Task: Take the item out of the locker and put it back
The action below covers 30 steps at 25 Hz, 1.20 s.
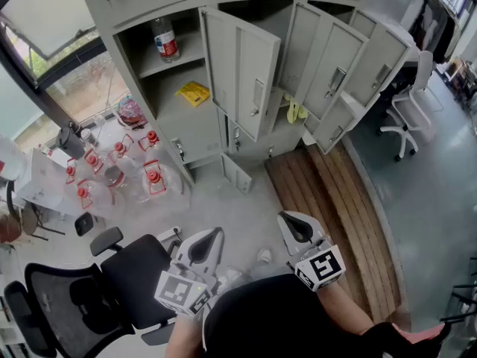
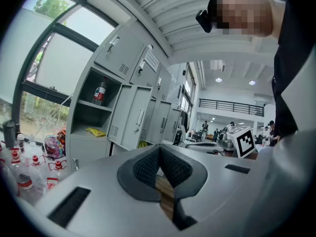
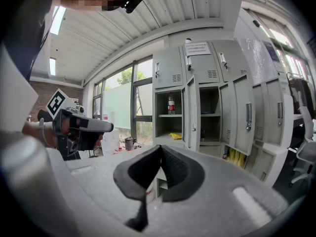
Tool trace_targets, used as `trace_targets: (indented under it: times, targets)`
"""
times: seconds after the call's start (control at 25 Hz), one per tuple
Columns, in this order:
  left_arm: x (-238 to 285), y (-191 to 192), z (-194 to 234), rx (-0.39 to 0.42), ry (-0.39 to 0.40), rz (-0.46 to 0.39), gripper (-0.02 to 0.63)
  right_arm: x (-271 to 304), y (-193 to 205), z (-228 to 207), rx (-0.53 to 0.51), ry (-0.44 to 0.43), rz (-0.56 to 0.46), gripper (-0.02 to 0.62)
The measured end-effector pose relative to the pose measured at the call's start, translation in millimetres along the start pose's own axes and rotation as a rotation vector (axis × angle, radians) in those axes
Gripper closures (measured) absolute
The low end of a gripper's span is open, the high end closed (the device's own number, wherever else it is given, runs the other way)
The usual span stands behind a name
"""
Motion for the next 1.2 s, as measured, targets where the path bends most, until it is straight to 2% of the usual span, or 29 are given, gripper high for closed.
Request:
trace_targets:
  times: [0.4, 0.52, 0.68, 1.04, 1.2]
  targets:
    - [39, -7, -5, -0.016, -0.010, -0.009, 0.600, 11, -3, -32, 0.015, -0.045, -0.015, 0.598]
    - [55, -7, -8, 0.016, -0.012, 0.002, 0.600, 16, -1, -48, 0.039, -0.067, -0.026, 0.597]
    - [78, -8, -13, 0.074, -0.078, 0.029, 0.600, 19, -1, -73, 0.040, -0.089, -0.043, 0.597]
    - [126, -5, -21, 0.077, -0.133, 0.043, 0.600, 23, 11, -126, 0.031, -0.134, -0.047, 0.597]
    - [137, -1, -13, 0.056, -0.129, 0.059, 0.600, 30, 15, -137, 0.049, -0.128, -0.031, 0.597]
Point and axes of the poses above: the fingertips, and each gripper's own axes: x forward along the fingers, z to its left, y out of its underside, the point moved 9 cm from there along -x, backward along the fingers
